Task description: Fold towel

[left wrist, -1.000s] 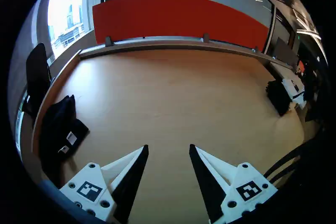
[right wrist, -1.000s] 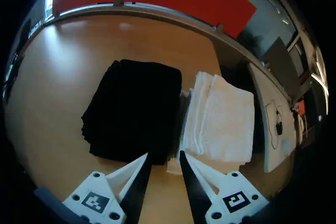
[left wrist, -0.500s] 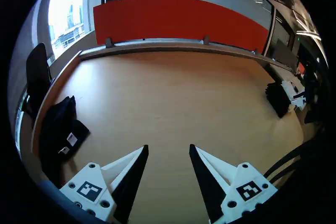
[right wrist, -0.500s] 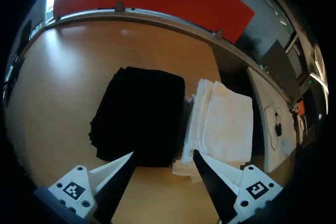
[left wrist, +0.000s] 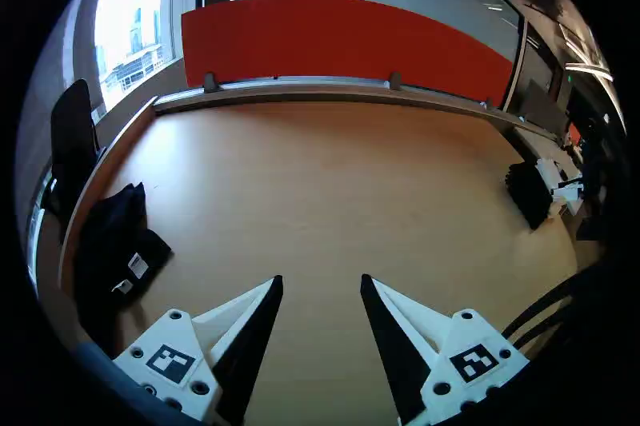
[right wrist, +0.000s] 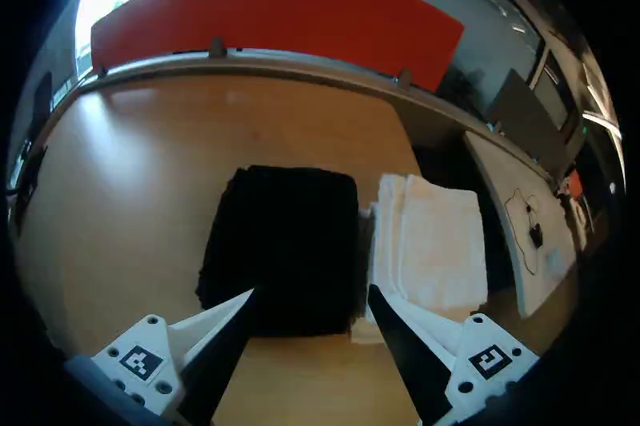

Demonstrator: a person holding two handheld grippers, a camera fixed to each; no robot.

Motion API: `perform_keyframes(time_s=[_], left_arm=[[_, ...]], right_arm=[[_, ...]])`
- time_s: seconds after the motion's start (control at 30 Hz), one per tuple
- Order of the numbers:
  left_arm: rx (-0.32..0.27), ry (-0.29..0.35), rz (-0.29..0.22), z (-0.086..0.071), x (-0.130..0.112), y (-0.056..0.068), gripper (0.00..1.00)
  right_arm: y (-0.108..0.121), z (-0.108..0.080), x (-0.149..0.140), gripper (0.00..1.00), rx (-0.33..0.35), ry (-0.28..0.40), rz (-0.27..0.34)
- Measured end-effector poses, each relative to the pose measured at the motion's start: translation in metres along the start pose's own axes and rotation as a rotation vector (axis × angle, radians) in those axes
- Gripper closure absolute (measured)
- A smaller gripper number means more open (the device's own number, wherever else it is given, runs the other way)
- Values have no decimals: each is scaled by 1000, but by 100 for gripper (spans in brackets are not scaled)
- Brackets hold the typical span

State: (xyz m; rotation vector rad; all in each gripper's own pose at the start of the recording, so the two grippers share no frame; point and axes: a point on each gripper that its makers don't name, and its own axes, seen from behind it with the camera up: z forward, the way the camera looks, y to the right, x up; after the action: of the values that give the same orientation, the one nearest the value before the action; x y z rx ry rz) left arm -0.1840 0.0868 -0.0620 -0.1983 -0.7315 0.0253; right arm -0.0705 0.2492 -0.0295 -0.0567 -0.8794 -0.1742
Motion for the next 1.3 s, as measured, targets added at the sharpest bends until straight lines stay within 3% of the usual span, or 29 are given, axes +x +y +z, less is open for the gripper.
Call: perform_keyframes(time_s=[0.27, 0.8, 1.3], left_arm=[[2, 7, 2, 1, 6, 0, 29], [8, 31, -17, 5, 20, -5, 29], [43, 121, -17, 4, 56, -21, 29]], right_arm=[[-14, -8, 23, 0, -16, 103, 96], [-30, -17, 53, 0, -50, 211, 172], [-28, -58, 107, 0, -121, 491, 231]])
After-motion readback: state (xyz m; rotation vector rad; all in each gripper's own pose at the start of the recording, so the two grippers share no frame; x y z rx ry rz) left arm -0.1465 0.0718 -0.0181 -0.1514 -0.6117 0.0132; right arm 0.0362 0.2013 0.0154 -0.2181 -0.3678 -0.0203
